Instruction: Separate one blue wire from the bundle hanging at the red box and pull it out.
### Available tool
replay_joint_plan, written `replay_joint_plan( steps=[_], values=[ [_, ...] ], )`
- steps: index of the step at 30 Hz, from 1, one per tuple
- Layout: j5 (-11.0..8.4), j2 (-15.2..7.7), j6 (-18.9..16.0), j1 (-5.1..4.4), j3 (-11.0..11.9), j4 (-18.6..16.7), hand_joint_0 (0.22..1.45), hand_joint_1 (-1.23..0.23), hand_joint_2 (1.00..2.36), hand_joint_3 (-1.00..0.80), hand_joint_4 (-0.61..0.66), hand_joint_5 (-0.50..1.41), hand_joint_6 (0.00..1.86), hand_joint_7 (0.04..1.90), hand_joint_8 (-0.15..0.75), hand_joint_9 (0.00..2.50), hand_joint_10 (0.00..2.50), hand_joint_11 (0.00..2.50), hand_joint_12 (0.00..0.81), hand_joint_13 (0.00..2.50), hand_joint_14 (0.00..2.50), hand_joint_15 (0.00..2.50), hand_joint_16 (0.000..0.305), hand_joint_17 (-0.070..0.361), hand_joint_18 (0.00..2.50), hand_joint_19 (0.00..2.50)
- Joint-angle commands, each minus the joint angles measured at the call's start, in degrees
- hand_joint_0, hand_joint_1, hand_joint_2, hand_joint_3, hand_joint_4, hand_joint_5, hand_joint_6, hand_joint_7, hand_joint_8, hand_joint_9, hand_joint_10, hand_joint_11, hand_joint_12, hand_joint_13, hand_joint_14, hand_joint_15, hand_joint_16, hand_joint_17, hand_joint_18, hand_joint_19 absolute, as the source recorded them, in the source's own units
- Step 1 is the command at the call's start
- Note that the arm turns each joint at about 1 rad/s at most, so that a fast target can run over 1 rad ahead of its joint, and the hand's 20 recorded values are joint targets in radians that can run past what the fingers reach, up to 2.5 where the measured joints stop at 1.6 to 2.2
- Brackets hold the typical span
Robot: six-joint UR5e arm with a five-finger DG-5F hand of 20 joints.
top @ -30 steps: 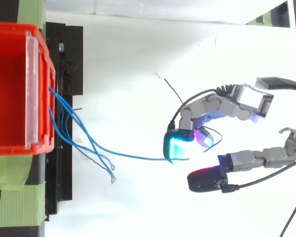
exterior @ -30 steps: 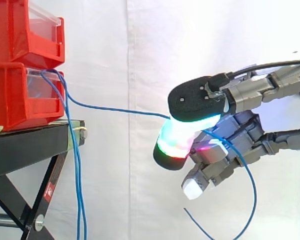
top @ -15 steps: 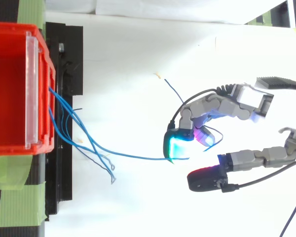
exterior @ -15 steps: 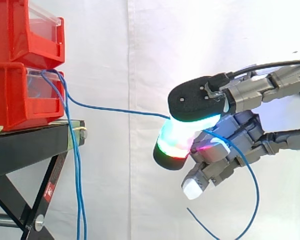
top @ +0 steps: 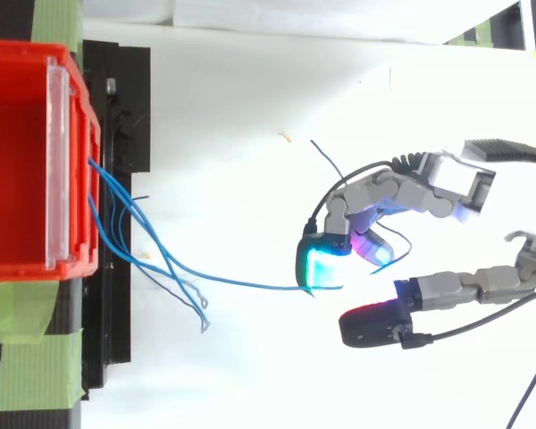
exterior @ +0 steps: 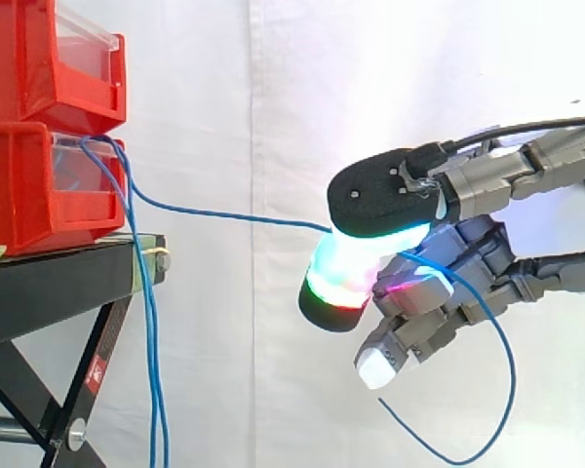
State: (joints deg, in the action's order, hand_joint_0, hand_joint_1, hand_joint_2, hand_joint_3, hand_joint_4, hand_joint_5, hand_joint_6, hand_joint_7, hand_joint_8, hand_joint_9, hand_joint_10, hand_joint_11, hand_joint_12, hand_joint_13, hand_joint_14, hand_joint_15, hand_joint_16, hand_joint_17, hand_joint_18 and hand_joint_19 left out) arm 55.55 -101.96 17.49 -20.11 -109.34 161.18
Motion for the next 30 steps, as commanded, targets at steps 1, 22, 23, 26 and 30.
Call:
replay_joint_plan(
  steps=[1,22,23,26,30],
  values=[
    [0.00,0.00,0.00,-0.02,0.01,0.01,0.61,-0.75,1.03,0.04,-0.09,-0.15,0.79,1.16,0.245,0.34,0.91,1.95,0.328,0.43,0.02,0.54,0.041,0.093,0.37,0.61],
    [0.00,0.00,0.00,-0.02,0.01,0.01,0.61,-0.75,1.02,0.04,-0.08,-0.15,0.79,1.16,0.244,0.34,0.94,1.94,0.329,0.43,0.02,0.55,0.042,0.094,0.38,0.61],
    [-0.09,0.00,0.00,-0.02,-0.08,-0.07,0.61,-0.75,1.02,0.04,-0.08,-0.15,0.79,1.17,0.244,0.34,0.93,1.97,0.329,0.43,0.02,0.55,0.042,0.094,0.38,0.61],
    [0.09,0.00,0.00,-0.02,0.01,0.01,0.61,-0.75,1.02,0.04,-0.08,-0.15,0.79,1.16,0.247,0.34,0.95,1.94,0.330,0.43,0.02,0.55,0.042,0.094,0.38,0.60],
    [0.09,0.00,0.00,-0.02,0.01,0.01,0.61,-0.75,1.02,0.04,-0.08,-0.15,0.79,1.17,0.246,0.34,0.96,1.94,0.330,0.44,0.02,0.55,0.042,0.094,0.38,0.61]
  ],
)
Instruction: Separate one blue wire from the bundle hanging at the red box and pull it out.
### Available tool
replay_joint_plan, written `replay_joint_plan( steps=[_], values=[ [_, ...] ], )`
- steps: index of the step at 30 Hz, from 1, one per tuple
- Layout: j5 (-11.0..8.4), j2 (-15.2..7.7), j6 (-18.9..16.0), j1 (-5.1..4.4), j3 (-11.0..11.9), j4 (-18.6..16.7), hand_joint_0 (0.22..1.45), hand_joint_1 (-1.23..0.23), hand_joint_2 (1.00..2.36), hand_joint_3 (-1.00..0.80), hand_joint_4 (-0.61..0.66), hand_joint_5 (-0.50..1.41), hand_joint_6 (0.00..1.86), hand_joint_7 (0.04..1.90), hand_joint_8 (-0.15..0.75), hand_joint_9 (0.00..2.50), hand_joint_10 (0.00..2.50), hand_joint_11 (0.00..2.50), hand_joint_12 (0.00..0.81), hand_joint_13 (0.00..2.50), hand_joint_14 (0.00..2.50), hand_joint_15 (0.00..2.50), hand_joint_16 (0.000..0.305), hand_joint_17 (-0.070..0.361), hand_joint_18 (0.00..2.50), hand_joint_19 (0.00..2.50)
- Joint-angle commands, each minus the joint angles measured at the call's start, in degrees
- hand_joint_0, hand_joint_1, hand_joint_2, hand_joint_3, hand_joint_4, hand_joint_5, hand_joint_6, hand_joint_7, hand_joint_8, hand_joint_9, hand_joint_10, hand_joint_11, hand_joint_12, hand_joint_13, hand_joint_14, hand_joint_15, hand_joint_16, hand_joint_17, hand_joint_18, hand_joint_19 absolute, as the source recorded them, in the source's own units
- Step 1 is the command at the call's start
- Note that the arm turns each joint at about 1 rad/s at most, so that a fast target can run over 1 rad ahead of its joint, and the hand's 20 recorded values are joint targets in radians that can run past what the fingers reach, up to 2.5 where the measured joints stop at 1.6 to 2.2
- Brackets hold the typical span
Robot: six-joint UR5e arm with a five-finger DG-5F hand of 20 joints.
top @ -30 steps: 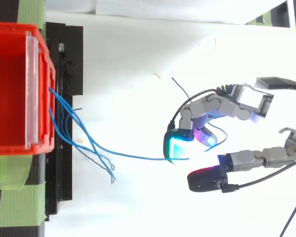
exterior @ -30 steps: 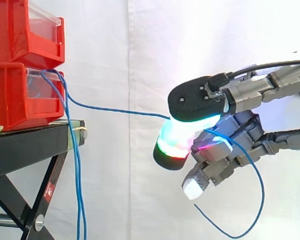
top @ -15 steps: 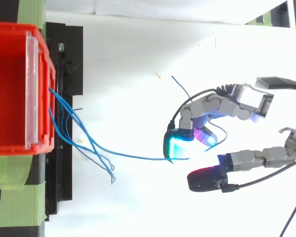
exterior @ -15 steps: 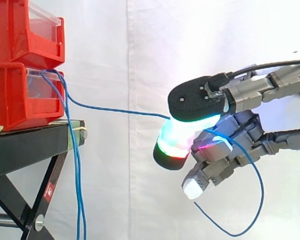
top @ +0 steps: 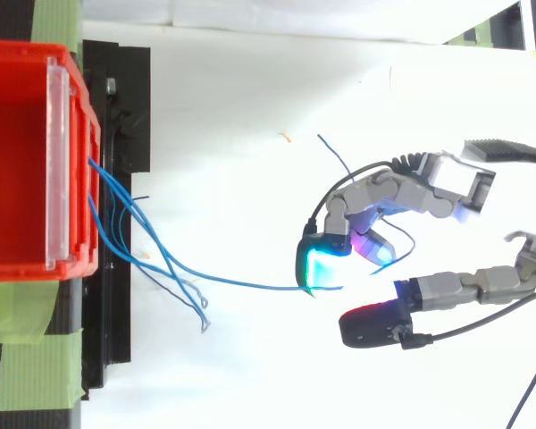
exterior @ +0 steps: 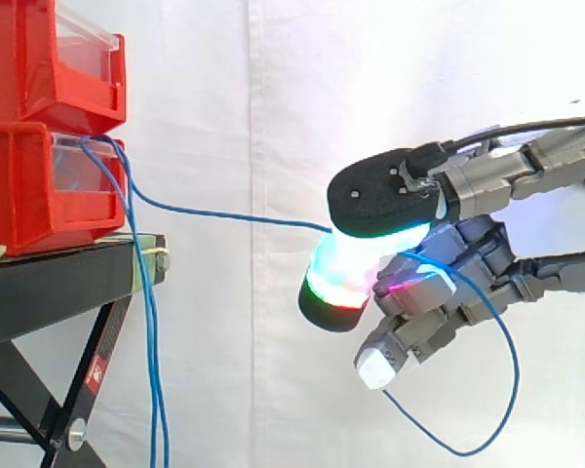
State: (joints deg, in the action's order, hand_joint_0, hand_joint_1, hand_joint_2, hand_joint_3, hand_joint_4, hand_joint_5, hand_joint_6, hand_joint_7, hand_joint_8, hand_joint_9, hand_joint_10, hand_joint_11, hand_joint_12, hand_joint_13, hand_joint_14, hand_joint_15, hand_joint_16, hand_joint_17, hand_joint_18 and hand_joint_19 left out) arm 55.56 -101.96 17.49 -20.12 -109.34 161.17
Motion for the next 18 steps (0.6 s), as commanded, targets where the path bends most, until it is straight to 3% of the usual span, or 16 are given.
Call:
replay_joint_plan(
  steps=[1,18],
  values=[
    [-0.01,0.00,0.00,-0.01,0.01,-0.06,0.61,-0.75,1.02,0.04,-0.08,-0.15,0.79,1.16,0.243,0.34,0.95,1.95,0.331,0.44,0.02,0.55,0.042,0.094,0.38,0.60],
    [-0.01,0.00,0.00,0.08,0.01,0.02,0.61,-0.75,1.02,0.04,-0.07,-0.15,0.79,1.15,0.258,0.34,1.05,1.94,0.332,0.44,0.02,0.55,0.042,0.094,0.38,0.61]
  ],
)
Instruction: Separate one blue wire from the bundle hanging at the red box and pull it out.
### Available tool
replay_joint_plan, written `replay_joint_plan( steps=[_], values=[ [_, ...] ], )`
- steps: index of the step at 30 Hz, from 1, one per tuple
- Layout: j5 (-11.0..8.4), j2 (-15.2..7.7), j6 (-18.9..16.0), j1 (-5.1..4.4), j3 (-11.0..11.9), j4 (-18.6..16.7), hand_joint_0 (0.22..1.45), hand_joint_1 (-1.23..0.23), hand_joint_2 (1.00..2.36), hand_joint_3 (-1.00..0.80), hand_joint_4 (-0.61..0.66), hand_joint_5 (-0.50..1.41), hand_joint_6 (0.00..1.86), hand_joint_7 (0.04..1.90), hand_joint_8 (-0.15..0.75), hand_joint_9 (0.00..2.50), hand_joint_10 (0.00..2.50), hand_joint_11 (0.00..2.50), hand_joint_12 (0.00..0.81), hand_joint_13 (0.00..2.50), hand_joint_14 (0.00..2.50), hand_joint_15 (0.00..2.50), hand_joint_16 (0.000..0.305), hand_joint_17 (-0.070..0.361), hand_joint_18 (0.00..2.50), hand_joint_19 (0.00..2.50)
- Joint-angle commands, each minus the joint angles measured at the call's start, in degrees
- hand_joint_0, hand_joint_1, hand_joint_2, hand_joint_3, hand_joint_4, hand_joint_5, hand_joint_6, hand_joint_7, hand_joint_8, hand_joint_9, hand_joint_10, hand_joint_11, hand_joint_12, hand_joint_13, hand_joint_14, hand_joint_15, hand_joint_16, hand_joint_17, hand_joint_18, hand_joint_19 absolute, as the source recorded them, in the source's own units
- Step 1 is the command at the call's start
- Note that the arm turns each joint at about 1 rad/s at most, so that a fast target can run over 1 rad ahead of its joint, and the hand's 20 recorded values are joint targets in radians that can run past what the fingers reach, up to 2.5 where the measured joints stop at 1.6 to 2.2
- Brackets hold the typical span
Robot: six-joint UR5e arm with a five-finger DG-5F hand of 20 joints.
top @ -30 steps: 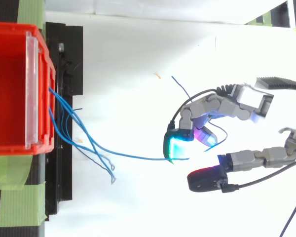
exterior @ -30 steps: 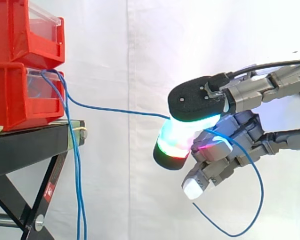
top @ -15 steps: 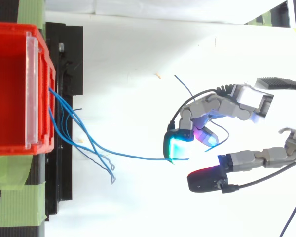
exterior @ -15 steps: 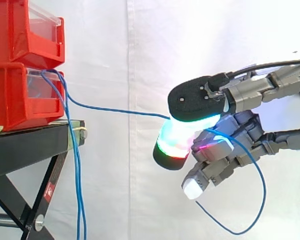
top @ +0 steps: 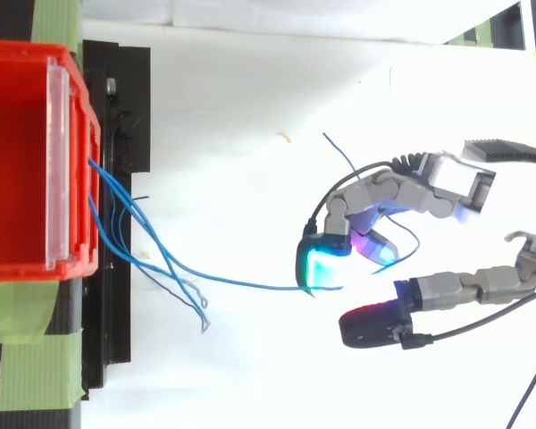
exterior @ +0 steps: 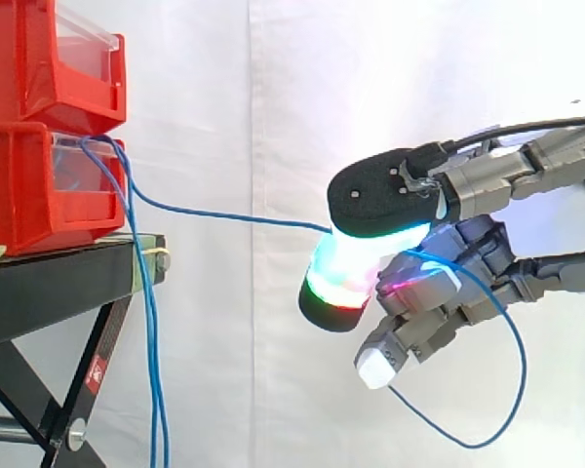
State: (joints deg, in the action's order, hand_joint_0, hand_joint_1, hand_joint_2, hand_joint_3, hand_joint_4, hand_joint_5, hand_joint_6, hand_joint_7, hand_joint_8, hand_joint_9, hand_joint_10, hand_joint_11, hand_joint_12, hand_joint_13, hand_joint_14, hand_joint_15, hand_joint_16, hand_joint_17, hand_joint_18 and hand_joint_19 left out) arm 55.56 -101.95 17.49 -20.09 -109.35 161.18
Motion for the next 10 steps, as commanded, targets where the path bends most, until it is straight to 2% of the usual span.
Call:
replay_joint_plan(
  steps=[1,6,10],
  values=[
    [-0.01,0.00,0.00,0.05,0.01,-0.08,0.61,-0.75,1.02,0.04,-0.07,-0.15,0.79,1.16,0.265,0.35,1.04,1.91,0.333,0.44,0.02,0.55,0.042,0.094,0.38,0.60],
    [-0.01,0.00,0.00,0.05,0.01,0.01,0.61,-0.75,1.02,0.03,-0.07,-0.15,0.79,1.17,0.251,0.36,0.90,1.95,0.333,0.44,0.02,0.55,0.042,0.094,0.38,0.61],
    [-0.01,0.00,0.00,0.05,0.01,-0.08,0.61,-0.75,1.02,0.04,-0.08,-0.15,0.79,1.17,0.254,0.36,0.92,1.97,0.332,0.43,0.02,0.55,0.042,0.094,0.38,0.61]
  ],
)
